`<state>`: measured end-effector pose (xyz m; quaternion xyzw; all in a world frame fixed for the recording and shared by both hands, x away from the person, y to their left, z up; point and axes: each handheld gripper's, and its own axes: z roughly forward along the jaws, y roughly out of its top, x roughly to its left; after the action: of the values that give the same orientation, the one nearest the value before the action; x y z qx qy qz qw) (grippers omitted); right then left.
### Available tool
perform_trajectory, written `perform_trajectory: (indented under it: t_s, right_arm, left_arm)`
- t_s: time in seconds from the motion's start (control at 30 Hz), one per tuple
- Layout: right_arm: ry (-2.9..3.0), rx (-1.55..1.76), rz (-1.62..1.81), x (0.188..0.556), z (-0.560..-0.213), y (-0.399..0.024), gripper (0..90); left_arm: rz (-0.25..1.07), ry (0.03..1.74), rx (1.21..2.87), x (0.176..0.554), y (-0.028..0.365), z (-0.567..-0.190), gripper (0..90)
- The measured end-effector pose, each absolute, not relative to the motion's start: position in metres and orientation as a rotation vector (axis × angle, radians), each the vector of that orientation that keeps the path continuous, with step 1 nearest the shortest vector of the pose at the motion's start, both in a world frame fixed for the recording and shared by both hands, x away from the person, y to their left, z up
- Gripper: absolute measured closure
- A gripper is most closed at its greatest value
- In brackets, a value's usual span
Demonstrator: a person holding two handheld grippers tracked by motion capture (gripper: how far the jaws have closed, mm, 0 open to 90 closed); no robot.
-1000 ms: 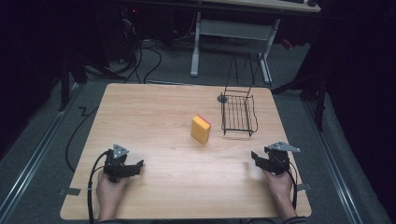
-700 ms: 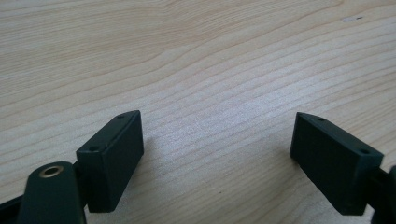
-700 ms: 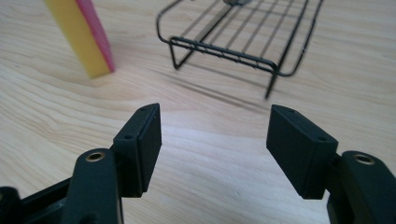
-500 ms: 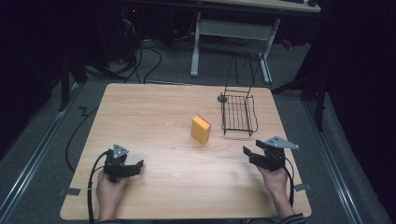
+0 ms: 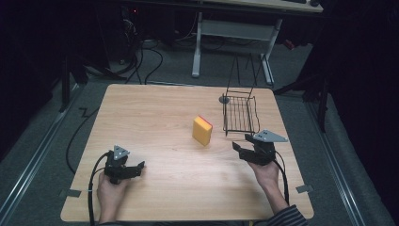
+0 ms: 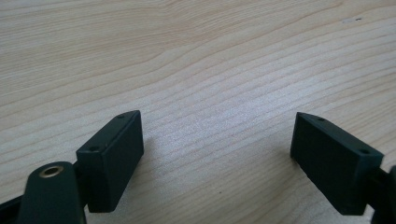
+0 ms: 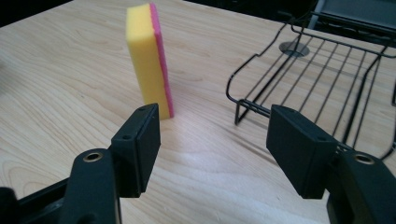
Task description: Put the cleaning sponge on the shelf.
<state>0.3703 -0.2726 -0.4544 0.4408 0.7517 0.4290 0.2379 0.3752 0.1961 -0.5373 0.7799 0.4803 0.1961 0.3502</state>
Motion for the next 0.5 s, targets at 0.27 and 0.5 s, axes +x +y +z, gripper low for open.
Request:
perform_trajectory:
  t_s: [0.27, 0.5]
  right_arm:
    - [2.089, 1.142, 1.199, 0.383, -0.448, -0.249, 35.7]
    - [2.103, 1.125, 1.232, 0.398, -0.444, -0.231, 35.2]
  left_arm:
    - [0.506, 1.244, 2.019, 0.375, 0.196, -0.537, 17.9]
    - [0.513, 1.244, 2.022, 0.375, 0.196, -0.537, 17.9]
